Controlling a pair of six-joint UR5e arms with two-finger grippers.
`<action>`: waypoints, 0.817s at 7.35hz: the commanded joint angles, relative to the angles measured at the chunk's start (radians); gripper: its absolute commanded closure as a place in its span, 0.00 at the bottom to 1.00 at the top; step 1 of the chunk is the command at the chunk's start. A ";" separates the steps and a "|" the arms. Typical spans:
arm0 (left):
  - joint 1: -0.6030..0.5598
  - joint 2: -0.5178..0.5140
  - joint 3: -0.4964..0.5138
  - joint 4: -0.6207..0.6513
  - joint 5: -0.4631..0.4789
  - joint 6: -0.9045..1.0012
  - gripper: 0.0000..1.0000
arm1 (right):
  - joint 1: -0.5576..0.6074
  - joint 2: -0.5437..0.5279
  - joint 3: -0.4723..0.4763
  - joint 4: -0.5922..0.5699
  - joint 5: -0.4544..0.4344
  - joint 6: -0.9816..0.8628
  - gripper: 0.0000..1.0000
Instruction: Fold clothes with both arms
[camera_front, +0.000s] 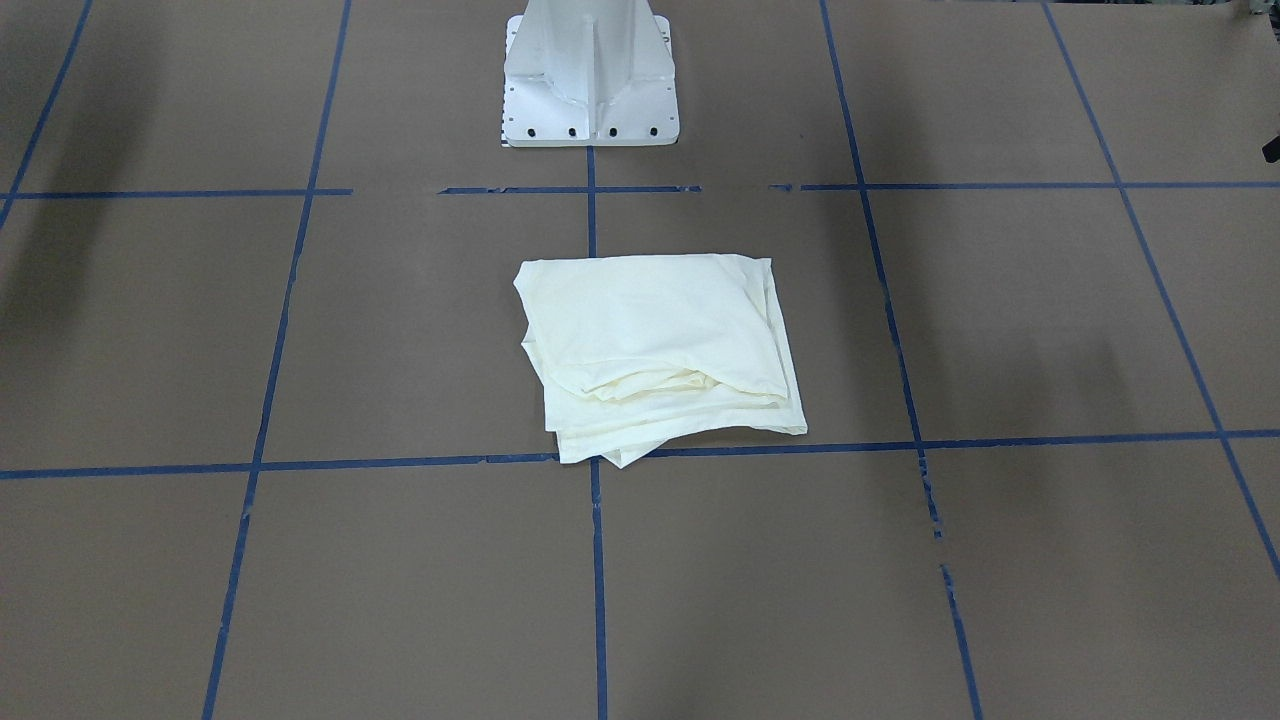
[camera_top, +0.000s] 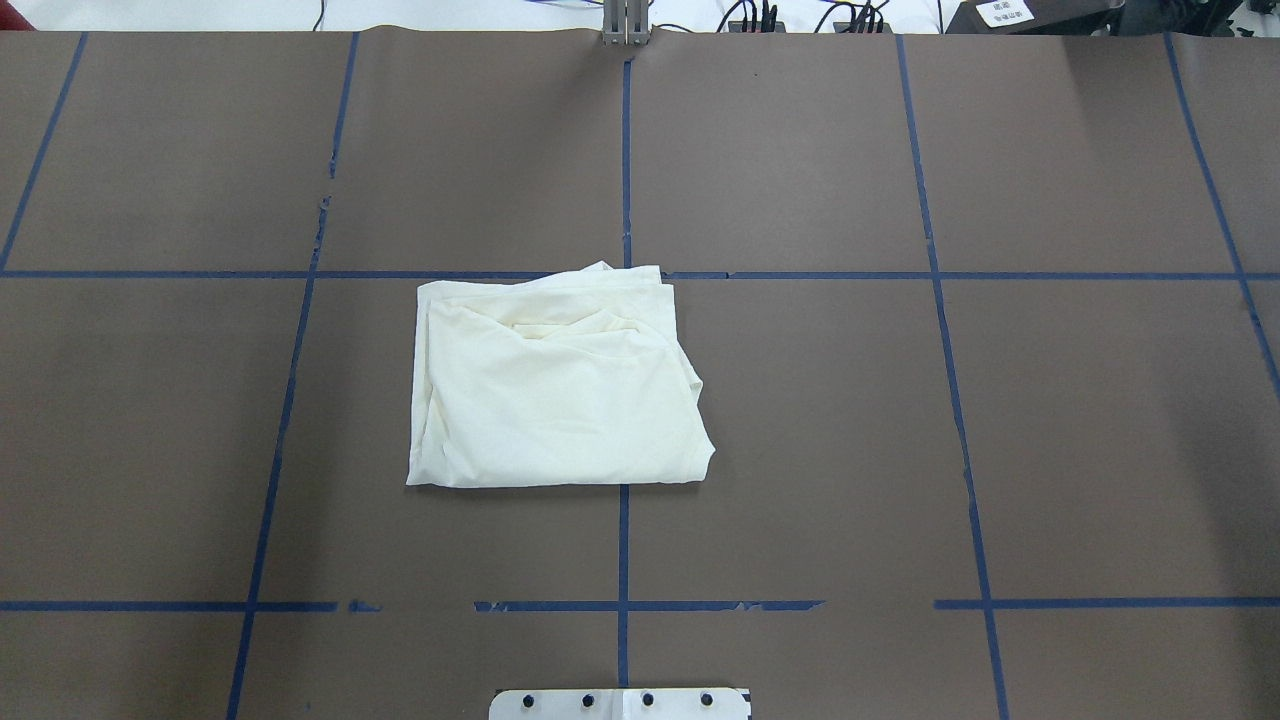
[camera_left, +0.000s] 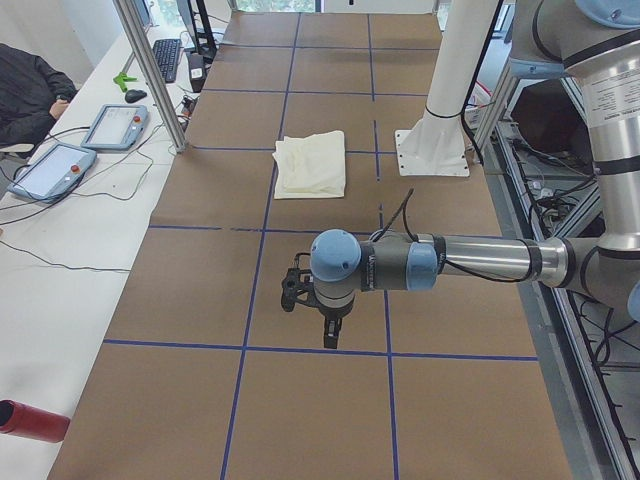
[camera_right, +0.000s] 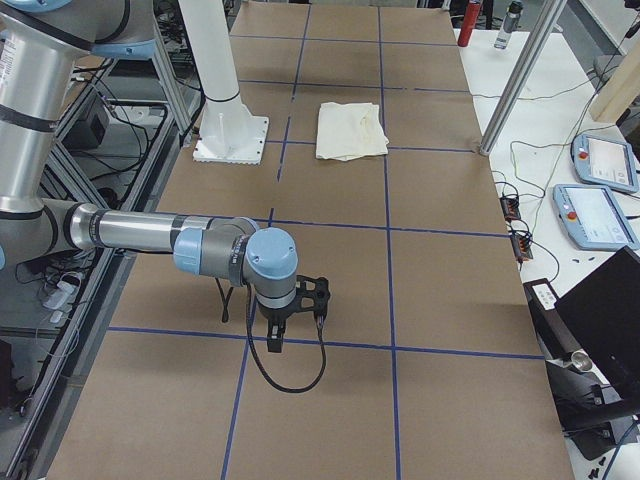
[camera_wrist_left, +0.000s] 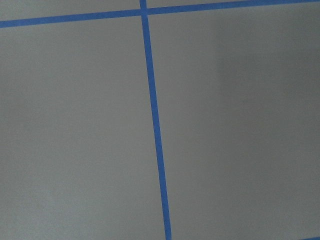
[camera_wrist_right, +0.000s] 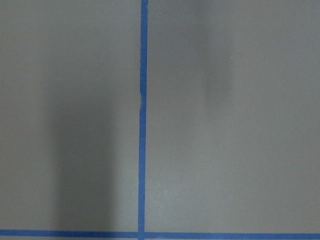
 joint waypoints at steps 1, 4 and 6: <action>0.000 -0.001 0.001 0.000 0.000 0.000 0.00 | 0.000 -0.004 -0.003 0.000 0.000 0.000 0.00; 0.000 0.000 0.001 0.000 0.000 -0.002 0.00 | -0.002 -0.007 -0.005 0.000 -0.002 0.000 0.00; 0.000 0.000 0.001 0.000 0.000 0.000 0.00 | -0.002 -0.007 -0.011 0.001 0.000 -0.002 0.00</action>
